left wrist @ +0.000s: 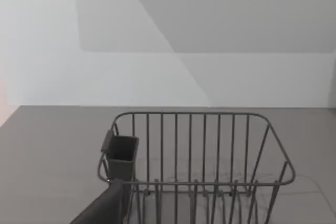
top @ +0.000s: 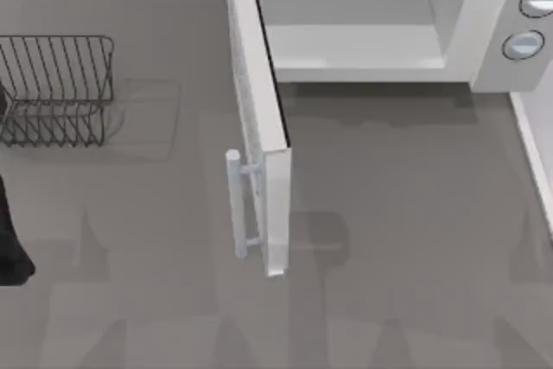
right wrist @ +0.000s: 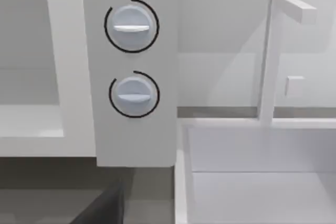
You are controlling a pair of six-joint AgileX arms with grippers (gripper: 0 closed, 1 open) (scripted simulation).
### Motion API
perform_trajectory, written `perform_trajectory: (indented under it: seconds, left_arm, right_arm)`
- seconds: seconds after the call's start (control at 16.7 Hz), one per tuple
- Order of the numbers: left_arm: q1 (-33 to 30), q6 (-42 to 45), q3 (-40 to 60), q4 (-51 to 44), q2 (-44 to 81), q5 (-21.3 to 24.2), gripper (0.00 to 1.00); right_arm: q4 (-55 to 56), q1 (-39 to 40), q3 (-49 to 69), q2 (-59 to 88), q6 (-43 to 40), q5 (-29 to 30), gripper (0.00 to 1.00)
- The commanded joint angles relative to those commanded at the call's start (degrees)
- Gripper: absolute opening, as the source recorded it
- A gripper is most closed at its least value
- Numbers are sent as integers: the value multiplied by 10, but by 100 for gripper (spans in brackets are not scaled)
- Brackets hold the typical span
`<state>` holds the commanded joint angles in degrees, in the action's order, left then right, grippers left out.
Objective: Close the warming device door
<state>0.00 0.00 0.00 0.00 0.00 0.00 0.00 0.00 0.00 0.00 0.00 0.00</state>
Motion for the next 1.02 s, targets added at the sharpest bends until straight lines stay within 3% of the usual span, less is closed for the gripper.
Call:
perform_trajectory:
  seconds: [0.42,1.02]
  left_arm:
    - [-25,44,76,-64,83,18,100]
    - [-128,264,476,-414,522,101,100]
  right_arm:
    - [0,0,0,0,0,0,100]
    - [0,0,0,0,0,0,100]
